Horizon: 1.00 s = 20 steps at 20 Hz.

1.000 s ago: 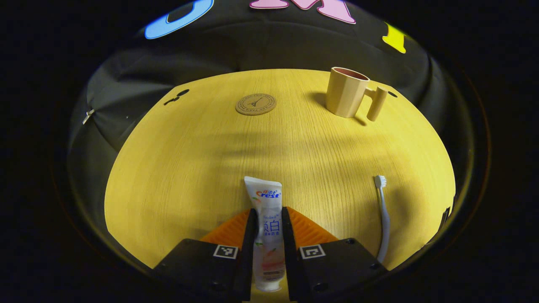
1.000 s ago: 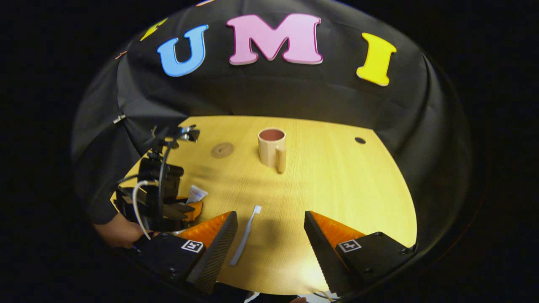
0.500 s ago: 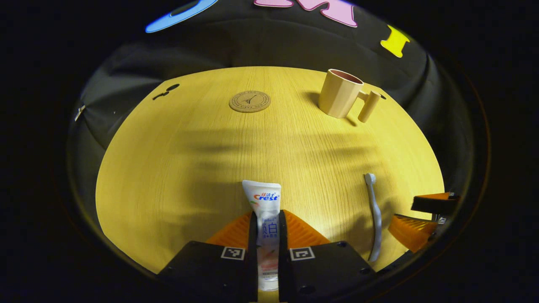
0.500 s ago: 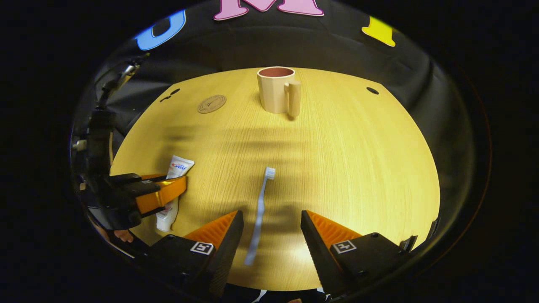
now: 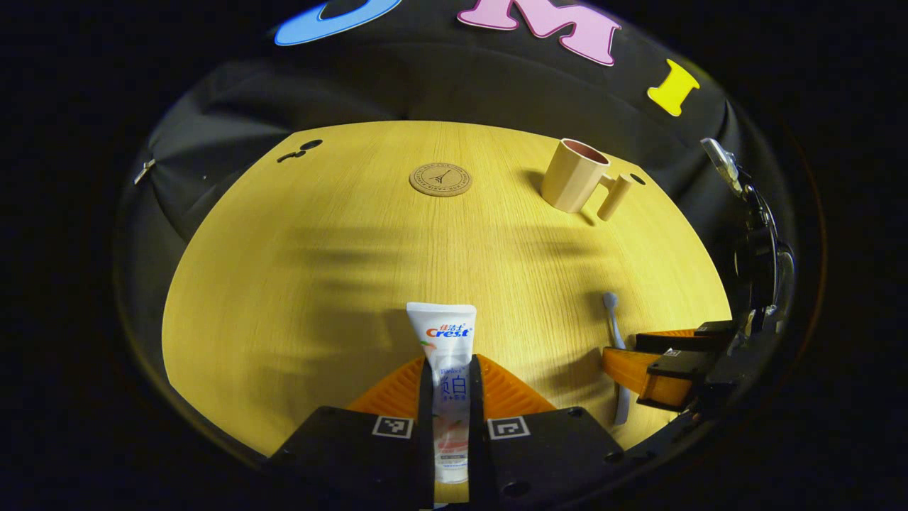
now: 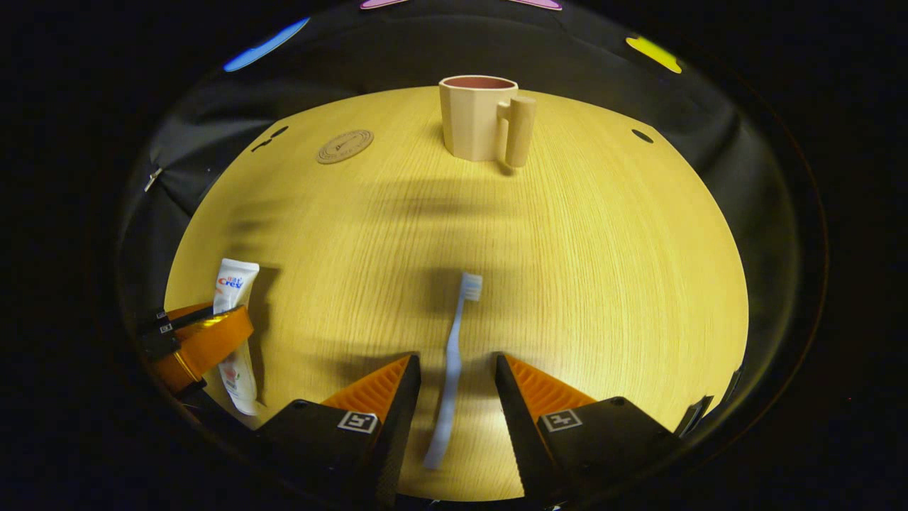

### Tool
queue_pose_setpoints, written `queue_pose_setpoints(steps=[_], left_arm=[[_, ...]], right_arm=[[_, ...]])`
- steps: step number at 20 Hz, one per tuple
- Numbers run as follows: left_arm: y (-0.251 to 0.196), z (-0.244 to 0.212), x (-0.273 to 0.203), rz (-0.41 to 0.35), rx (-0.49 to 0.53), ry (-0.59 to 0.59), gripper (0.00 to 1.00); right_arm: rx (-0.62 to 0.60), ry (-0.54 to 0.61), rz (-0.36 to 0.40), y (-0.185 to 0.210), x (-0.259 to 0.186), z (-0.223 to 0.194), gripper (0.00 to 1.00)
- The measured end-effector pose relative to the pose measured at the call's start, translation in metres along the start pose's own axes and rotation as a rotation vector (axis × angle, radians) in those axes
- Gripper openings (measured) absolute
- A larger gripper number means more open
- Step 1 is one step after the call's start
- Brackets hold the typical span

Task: Put the toothbrush and toothpaste on the desktop into the cup, then pick up the cup and place it on the coaster on the desktop.

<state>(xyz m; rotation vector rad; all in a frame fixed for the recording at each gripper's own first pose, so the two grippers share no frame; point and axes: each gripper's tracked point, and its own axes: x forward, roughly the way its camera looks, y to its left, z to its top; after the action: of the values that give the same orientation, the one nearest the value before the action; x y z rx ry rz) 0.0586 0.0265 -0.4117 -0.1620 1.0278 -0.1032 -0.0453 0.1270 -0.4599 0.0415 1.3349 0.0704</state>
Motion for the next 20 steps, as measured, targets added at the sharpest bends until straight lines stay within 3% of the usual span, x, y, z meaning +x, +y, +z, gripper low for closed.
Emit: queue_pose_setpoints(steps=[2,4,5,7,14,18,19,20], left_arm=[[0.003,0.0,-0.002,0.005,-0.002,-0.001,0.24],[0.007,0.0,-0.004,0.011,-0.009,-0.001,0.24],[0.008,0.0,-0.003,0.013,-0.014,-0.001,0.24],[0.009,0.001,-0.004,0.016,-0.019,-0.001,0.24],[-0.004,0.019,-0.008,-0.007,-0.034,-0.048,0.24],[-0.036,0.064,-0.023,-0.114,-0.094,-0.185,0.22],[-0.046,0.084,-0.03,-0.153,-0.116,-0.241,0.23],[-0.058,0.108,-0.037,-0.194,-0.141,-0.309,0.23]], right_arm=[[-0.011,0.015,-0.016,-0.002,-0.002,-0.002,0.64],[-0.015,0.033,-0.017,0.0,-0.001,-0.003,0.47],[-0.012,0.042,-0.019,0.001,0.0,-0.004,0.29],[-0.013,0.048,-0.017,0.001,-0.001,-0.003,0.14],[0.016,-0.03,0.067,0.002,-0.008,0.001,0.08],[0.075,-0.227,0.123,-0.008,-0.038,0.035,0.07],[0.094,-0.278,0.145,-0.011,-0.051,0.043,0.12],[0.116,-0.32,0.161,-0.016,-0.062,0.052,0.07]])
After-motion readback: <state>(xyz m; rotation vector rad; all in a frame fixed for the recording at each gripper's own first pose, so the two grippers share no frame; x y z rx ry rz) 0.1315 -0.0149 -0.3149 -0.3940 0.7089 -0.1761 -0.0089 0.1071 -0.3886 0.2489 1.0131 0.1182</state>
